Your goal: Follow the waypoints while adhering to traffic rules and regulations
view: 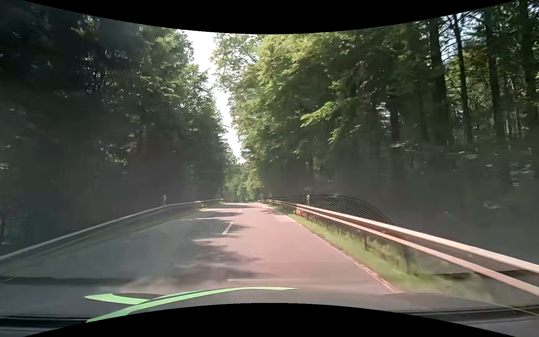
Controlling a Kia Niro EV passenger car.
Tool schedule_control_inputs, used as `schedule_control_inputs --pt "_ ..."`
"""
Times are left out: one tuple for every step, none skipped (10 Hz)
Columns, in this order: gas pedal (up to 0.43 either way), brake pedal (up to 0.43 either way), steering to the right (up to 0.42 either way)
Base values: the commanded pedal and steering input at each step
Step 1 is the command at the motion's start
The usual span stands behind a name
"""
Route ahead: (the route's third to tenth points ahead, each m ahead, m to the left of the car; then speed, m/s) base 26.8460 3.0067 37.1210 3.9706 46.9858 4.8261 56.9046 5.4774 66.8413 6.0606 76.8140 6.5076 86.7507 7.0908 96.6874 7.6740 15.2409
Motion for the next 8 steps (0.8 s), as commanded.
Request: schedule_control_inputs --pt "0.15 0.0 -0.016" --pt "0.138 0.0 -0.016" --pt "0.138 0.0 -0.016" --pt "0.138 0.0 -0.016" --pt "0.138 0.0 -0.013" --pt "0.138 0.0 -0.01" --pt "0.138 0.0 -0.01" --pt "0.13 0.0 -0.01"
